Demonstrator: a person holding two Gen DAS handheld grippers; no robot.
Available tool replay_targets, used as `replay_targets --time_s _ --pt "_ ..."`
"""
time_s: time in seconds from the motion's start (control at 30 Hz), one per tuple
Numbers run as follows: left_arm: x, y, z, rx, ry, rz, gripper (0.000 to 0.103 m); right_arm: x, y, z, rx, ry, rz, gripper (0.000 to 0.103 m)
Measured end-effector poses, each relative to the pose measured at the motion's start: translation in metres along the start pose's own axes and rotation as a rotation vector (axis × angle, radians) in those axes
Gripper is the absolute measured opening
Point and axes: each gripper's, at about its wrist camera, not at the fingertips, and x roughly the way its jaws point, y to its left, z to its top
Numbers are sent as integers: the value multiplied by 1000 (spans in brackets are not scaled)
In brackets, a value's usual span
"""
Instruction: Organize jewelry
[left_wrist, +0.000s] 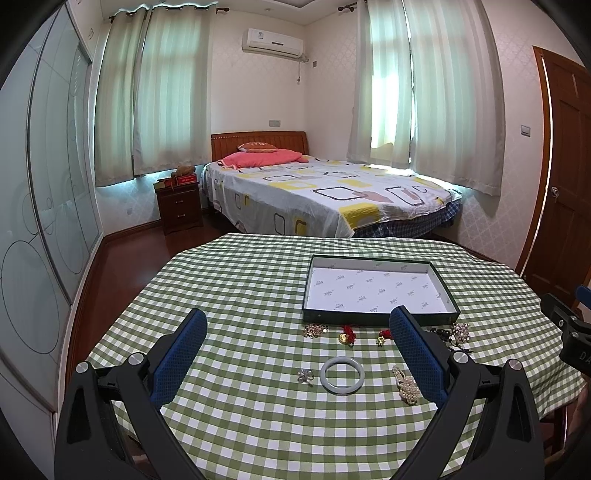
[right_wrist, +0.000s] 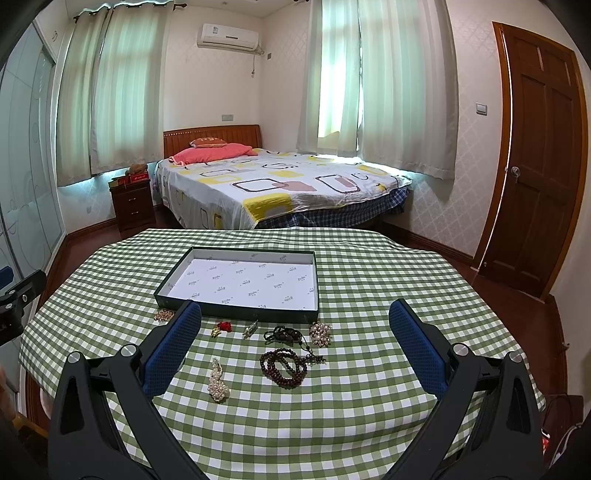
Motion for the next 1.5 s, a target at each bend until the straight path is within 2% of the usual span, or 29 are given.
replay_targets --time_s 1.5 --pt "-1 1 -3 5 13 4 96 -1 3 -3 -1 5 3 99"
